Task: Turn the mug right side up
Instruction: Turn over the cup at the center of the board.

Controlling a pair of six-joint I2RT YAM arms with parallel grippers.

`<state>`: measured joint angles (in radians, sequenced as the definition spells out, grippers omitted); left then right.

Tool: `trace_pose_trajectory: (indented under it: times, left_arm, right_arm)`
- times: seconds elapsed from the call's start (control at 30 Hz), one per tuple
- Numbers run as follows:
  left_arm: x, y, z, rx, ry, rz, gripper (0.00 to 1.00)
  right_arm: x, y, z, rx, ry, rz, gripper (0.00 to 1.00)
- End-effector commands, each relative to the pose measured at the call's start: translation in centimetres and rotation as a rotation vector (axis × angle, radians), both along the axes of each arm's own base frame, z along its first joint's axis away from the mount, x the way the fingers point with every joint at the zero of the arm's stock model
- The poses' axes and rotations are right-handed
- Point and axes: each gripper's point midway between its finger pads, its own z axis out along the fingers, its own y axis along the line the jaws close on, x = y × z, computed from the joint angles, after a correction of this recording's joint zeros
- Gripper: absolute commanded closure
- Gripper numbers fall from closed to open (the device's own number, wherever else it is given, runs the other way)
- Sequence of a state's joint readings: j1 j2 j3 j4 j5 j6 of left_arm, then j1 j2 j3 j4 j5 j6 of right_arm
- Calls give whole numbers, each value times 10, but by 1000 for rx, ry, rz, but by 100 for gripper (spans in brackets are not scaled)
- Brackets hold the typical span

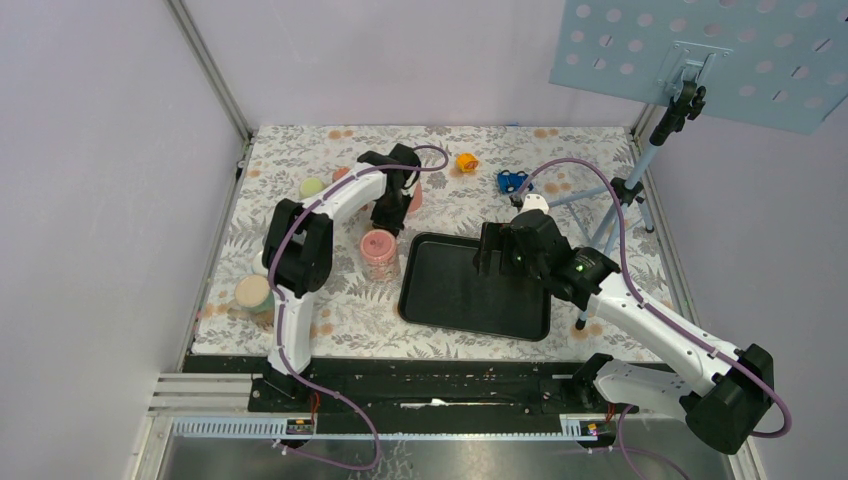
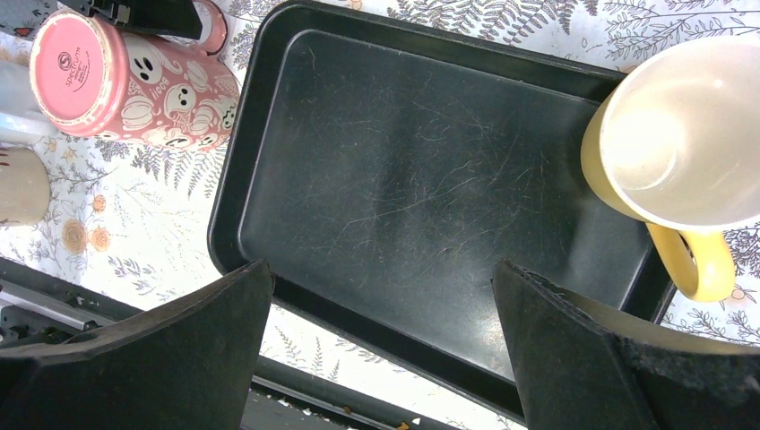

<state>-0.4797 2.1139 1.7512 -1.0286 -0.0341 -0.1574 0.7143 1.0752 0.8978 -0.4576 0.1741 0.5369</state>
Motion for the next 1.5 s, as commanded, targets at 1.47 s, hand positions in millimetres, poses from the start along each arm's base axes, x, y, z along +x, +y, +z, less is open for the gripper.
trace_pose_trajectory:
  times: [1.47]
  left_arm:
    - [-28,-54,221,-544,-625,-317,100]
  right_arm:
    - [13,51,106,279,-253,298,0]
